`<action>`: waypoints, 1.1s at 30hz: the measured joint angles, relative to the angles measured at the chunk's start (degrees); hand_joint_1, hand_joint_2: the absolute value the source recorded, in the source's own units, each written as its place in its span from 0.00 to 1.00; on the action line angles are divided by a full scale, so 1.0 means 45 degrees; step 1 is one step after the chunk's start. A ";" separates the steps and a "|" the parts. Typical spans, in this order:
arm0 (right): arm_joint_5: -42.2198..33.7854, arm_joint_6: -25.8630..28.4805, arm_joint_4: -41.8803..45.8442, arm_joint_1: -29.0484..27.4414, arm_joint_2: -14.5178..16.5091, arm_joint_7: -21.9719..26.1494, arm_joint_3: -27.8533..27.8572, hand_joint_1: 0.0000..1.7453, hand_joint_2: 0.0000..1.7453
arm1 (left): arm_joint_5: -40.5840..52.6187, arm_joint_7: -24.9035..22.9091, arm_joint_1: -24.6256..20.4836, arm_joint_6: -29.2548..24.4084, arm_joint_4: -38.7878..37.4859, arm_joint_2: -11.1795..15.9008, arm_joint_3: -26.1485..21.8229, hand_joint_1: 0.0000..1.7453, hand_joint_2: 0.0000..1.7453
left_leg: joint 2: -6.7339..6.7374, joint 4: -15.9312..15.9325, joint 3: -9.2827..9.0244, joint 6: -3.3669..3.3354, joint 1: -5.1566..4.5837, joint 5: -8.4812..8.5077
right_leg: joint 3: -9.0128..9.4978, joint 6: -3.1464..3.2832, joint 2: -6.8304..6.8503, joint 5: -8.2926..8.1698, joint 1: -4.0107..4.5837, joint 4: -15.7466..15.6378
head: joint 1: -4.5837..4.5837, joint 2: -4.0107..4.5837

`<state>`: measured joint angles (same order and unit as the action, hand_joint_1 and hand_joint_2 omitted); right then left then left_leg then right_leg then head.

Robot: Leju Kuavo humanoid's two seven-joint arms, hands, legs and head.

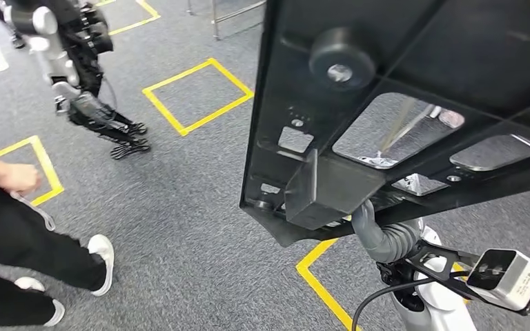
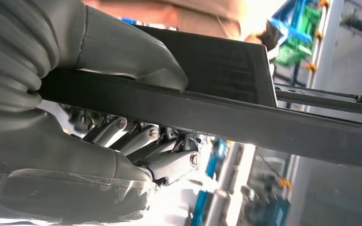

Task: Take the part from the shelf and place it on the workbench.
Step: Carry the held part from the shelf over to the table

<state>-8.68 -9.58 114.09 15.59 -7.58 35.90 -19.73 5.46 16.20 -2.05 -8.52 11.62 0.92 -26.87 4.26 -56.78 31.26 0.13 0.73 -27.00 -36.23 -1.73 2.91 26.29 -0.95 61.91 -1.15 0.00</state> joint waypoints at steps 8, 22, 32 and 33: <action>0.0057 0.0186 -0.0206 -0.0170 -0.0006 0.0367 0.0051 1.00 1.00 | -0.0143 0.0393 -0.0039 -0.0238 0.0056 0.0583 -0.0441 0.00 1.00 | -0.0405 -0.1500 0.0377 0.0515 0.0039 -0.1124 | 0.0542 0.0641 -0.0530 -0.0207 0.0089 -0.1031 | 0.0172 -0.0001; -0.0400 -0.0212 -0.0318 -0.0558 -0.0187 0.0550 0.0486 1.00 1.00 | -0.0516 0.0725 -0.0022 -0.0014 0.0064 0.0721 -0.1063 0.00 1.00 | -0.1404 0.0002 0.0159 -0.0085 0.0099 0.0145 | 0.0160 0.0151 -0.1775 0.0221 0.0121 -0.0294 | 0.0136 0.0000; -0.0477 -0.0438 -0.0500 -0.0360 -0.0229 0.0390 0.0565 1.00 1.00 | -0.0534 0.0840 -0.0013 0.0203 0.0066 0.0600 -0.1313 0.00 1.00 | 0.0079 0.0004 -0.0133 0.0044 -0.0015 -0.0143 | 0.0471 0.0188 0.0141 -0.0204 0.0168 -0.0859 | 0.0055 0.0000; -0.0482 -0.0450 -0.0523 -0.0293 -0.0227 0.0373 0.0563 1.00 1.00 | -0.0527 0.0859 -0.0024 0.0234 0.0066 0.0590 -0.1319 0.00 1.00 | 0.0187 0.0008 -0.0161 0.0111 -0.0042 -0.0170 | 0.0509 0.0256 0.0156 -0.0175 0.0224 -0.0983 | 0.0061 0.0000</action>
<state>-10.85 -11.61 111.74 14.27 -8.61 37.58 -17.20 3.09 20.07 -2.16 -7.46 11.91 3.58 -32.81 5.11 -56.75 30.53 0.63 0.54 -27.77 -33.94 -0.58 3.61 25.50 0.06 57.49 -0.87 0.00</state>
